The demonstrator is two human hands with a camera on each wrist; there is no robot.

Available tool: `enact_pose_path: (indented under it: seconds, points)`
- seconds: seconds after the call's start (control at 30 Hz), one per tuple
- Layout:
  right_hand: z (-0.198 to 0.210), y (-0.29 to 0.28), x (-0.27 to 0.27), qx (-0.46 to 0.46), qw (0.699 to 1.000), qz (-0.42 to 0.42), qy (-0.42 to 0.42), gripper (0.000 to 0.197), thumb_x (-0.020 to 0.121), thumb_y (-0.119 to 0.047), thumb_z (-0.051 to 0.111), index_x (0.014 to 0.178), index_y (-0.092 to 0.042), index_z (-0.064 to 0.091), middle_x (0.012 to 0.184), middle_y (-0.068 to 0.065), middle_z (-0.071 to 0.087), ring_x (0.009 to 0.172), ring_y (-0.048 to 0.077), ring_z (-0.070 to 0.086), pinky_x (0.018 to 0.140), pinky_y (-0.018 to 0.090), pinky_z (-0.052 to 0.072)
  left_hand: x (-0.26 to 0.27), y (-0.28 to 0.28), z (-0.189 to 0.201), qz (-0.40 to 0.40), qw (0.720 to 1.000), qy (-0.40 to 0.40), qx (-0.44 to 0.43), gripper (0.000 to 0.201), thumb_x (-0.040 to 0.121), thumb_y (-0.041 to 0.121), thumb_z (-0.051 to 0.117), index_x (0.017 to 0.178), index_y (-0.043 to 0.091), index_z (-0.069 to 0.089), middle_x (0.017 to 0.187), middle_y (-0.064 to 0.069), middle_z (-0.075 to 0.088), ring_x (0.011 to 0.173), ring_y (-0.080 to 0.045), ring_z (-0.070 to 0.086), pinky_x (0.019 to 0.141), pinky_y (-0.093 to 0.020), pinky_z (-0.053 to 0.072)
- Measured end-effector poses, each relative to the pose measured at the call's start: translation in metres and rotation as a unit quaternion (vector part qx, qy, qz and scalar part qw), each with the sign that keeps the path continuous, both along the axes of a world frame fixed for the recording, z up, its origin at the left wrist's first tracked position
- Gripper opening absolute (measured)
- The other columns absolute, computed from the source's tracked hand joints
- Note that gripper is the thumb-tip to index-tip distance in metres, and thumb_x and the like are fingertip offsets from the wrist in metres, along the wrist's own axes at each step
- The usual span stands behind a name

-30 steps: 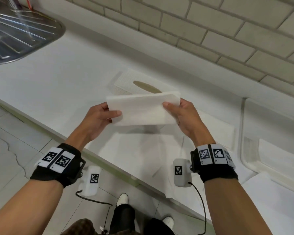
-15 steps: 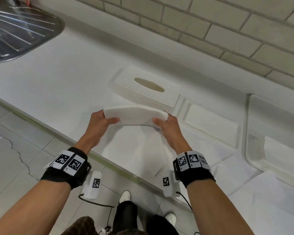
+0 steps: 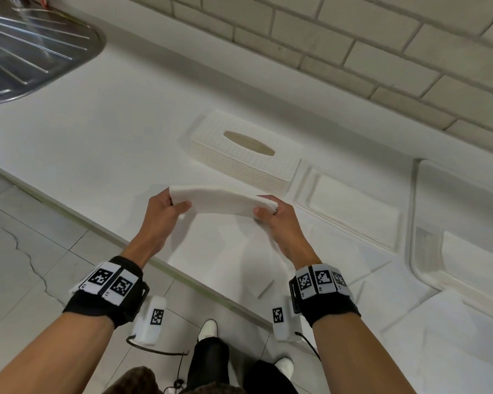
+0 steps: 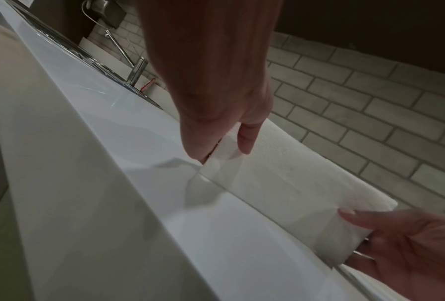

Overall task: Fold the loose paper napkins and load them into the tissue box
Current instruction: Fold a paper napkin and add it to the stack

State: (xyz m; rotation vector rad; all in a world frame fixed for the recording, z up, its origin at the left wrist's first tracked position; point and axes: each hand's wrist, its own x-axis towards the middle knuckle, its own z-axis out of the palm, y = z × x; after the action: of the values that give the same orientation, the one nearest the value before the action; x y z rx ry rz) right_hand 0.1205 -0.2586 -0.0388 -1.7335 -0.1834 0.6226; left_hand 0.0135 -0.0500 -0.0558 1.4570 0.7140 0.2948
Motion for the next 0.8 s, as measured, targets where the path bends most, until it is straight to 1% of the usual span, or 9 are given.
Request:
enact_pose_path:
  seconds: [0.07, 0.1, 0.2, 0.37, 0.47, 0.53, 0.6, 0.7, 0.8]
  points:
    - [0.000, 0.000, 0.000, 0.008, 1.000, 0.004, -0.001, 0.033, 0.088, -0.002, 0.061, 0.086, -0.033, 0.069, 0.087, 0.000, 0.064, 0.085, 0.023, 0.056, 0.088, 0.044, 0.051, 0.000, 0.000, 0.002, 0.006, 1.000, -0.006, 0.002, 0.029, 0.085, -0.008, 0.060, 0.099, 0.018, 0.064, 0.095, 0.001, 0.067, 0.088, -0.017, 0.062, 0.078, -0.026, 0.049]
    - [0.000, 0.001, 0.001, 0.013, 1.000, 0.006, 0.001, 0.031, 0.088, -0.001, 0.062, 0.088, -0.032, 0.069, 0.089, 0.001, 0.064, 0.086, 0.023, 0.056, 0.087, 0.044, 0.051, -0.001, 0.000, 0.003, 0.005, 1.000, -0.010, -0.001, 0.032, 0.083, -0.010, 0.060, 0.098, 0.019, 0.063, 0.095, 0.001, 0.067, 0.088, -0.016, 0.062, 0.077, -0.026, 0.049]
    - [0.001, 0.001, 0.001, 0.021, 1.000, 0.010, 0.010, 0.030, 0.088, 0.000, 0.061, 0.094, -0.029, 0.066, 0.098, 0.005, 0.065, 0.094, 0.024, 0.061, 0.096, 0.048, 0.051, -0.002, 0.000, 0.006, 0.003, 1.000, -0.015, -0.006, 0.041, 0.081, -0.014, 0.059, 0.096, 0.023, 0.063, 0.096, 0.002, 0.067, 0.088, -0.013, 0.063, 0.075, -0.024, 0.049]
    - [0.001, 0.001, 0.002, 0.025, 1.000, 0.013, -0.005, 0.034, 0.089, -0.002, 0.060, 0.087, -0.035, 0.068, 0.092, 0.001, 0.065, 0.090, 0.023, 0.057, 0.090, 0.044, 0.050, -0.003, 0.000, 0.008, 0.010, 1.000, -0.021, 0.011, 0.037, 0.084, -0.012, 0.056, 0.093, 0.024, 0.061, 0.094, 0.001, 0.064, 0.087, -0.014, 0.059, 0.078, -0.026, 0.048]
    - [0.000, 0.001, 0.000, 0.016, 1.000, 0.014, 0.000, 0.033, 0.089, -0.003, 0.060, 0.091, -0.035, 0.067, 0.094, -0.002, 0.065, 0.093, 0.022, 0.058, 0.099, 0.051, 0.048, -0.004, 0.001, 0.007, 0.016, 1.000, -0.016, 0.006, 0.036, 0.082, -0.013, 0.058, 0.100, 0.018, 0.059, 0.097, 0.002, 0.064, 0.090, -0.013, 0.060, 0.076, -0.023, 0.048]
    - [-0.002, 0.001, -0.001, 0.008, 1.000, 0.013, 0.003, 0.030, 0.091, -0.005, 0.058, 0.094, -0.034, 0.066, 0.096, -0.001, 0.067, 0.097, 0.023, 0.061, 0.101, 0.052, 0.047, -0.004, 0.001, 0.006, 0.020, 1.000, -0.008, 0.007, 0.030, 0.085, -0.009, 0.060, 0.107, 0.012, 0.059, 0.097, 0.002, 0.066, 0.090, -0.015, 0.062, 0.076, -0.023, 0.048]
    - [0.000, -0.001, -0.001, 0.003, 1.000, 0.006, 0.000, 0.024, 0.093, -0.009, 0.057, 0.095, -0.032, 0.065, 0.098, -0.001, 0.069, 0.098, 0.023, 0.064, 0.101, 0.051, 0.048, -0.003, 0.000, 0.007, 0.022, 0.999, -0.007, 0.021, 0.023, 0.088, -0.003, 0.060, 0.106, 0.012, 0.060, 0.096, 0.002, 0.067, 0.088, -0.014, 0.063, 0.075, -0.023, 0.048]
    - [0.012, -0.011, 0.003, 0.020, 1.000, -0.020, -0.007, 0.017, 0.095, -0.015, 0.057, 0.099, -0.028, 0.067, 0.104, 0.002, 0.073, 0.102, 0.022, 0.068, 0.099, 0.045, 0.051, 0.005, -0.008, 0.023, 0.020, 0.998, -0.027, 0.056, 0.019, 0.089, -0.001, 0.060, 0.098, 0.016, 0.062, 0.091, 0.004, 0.069, 0.078, -0.004, 0.065, 0.071, -0.019, 0.049]
    - [0.032, -0.039, 0.014, 0.058, 0.996, -0.073, -0.013, 0.013, 0.095, -0.013, 0.059, 0.103, -0.017, 0.068, 0.102, 0.005, 0.073, 0.095, 0.020, 0.069, 0.088, 0.035, 0.055, 0.026, -0.025, 0.050, 0.004, 0.997, -0.043, 0.063, 0.021, 0.088, 0.000, 0.063, 0.090, 0.021, 0.065, 0.089, 0.003, 0.070, 0.072, -0.003, 0.066, 0.068, -0.020, 0.052]
